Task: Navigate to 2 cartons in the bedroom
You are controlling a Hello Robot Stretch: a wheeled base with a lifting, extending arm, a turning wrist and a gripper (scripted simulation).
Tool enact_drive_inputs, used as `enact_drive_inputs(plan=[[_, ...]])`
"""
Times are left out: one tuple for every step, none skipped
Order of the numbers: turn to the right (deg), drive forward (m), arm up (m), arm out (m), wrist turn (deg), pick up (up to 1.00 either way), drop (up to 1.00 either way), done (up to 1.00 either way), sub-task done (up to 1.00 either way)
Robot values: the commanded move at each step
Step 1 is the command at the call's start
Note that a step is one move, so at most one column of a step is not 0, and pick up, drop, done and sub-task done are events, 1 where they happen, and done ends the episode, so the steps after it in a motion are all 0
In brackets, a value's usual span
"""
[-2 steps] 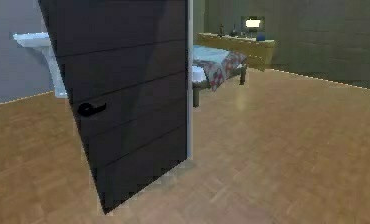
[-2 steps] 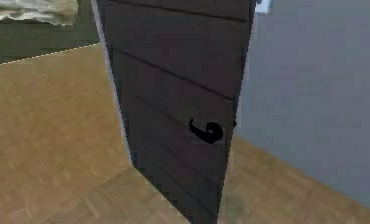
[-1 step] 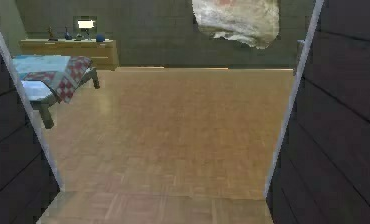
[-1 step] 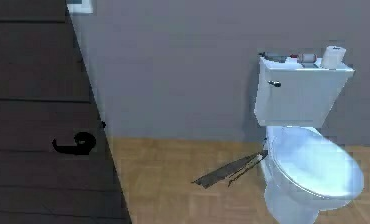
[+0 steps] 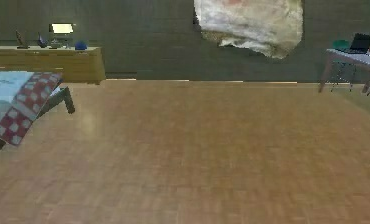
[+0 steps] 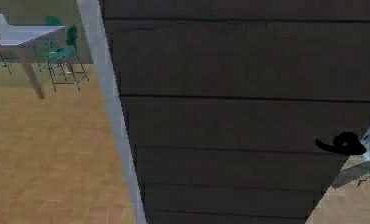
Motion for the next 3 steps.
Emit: enact_drive_inputs(plan=[[6.0,0.00,0.00,0.00,0.0,0.00,0.00,0.00,0.00],[0.0,0.50,0.00,0.00,0.0,0.00,0.00,0.00,0.00],[36.0,0.00,0.00,0.00,0.0,0.00,0.00,0.00,0.00]])
